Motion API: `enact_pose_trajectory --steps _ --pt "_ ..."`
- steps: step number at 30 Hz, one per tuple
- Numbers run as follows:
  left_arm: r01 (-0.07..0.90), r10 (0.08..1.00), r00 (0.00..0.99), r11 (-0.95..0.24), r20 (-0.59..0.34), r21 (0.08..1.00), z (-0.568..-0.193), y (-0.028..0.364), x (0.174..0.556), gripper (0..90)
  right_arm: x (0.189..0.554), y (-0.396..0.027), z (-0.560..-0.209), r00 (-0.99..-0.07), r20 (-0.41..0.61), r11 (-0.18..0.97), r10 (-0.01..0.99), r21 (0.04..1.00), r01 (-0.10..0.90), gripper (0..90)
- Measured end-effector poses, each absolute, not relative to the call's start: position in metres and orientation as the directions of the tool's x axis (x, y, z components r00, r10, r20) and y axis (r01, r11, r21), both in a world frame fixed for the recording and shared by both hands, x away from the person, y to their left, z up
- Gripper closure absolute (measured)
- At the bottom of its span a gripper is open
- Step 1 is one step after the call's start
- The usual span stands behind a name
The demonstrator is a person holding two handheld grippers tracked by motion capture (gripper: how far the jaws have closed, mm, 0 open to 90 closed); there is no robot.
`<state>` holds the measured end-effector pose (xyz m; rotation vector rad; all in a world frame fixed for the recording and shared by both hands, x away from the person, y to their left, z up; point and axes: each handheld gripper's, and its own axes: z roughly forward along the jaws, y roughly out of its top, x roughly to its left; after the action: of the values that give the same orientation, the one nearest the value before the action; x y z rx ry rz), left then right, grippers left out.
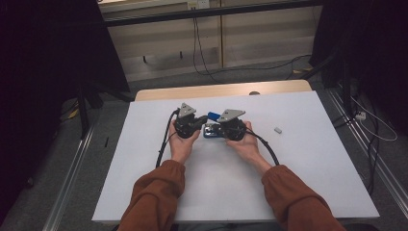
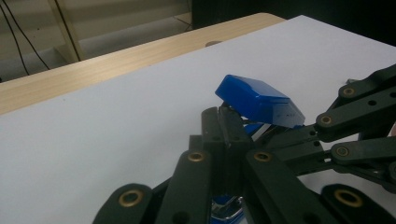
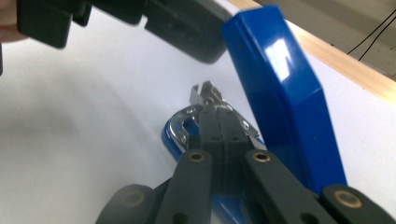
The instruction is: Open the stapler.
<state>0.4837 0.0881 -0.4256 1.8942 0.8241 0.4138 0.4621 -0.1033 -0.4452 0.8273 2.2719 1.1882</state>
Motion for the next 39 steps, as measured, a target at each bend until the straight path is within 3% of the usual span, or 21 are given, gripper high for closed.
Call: enact_pose_trajectory --steps 11,39 --pt "0.358 0.701 0.710 -0.283 -0.063 0.890 -0.428 0.088 0.485 90.0 0.463 -0.095 -0.445 -0.667 -0.126 0.434 0.734 0.843 0.318 90.0" --pt "0.390 0.694 0.717 -0.326 -0.062 0.861 -0.444 0.085 0.489 90.0 0.465 -0.096 -0.445 -0.660 -0.108 0.412 0.744 0.851 0.325 90.0"
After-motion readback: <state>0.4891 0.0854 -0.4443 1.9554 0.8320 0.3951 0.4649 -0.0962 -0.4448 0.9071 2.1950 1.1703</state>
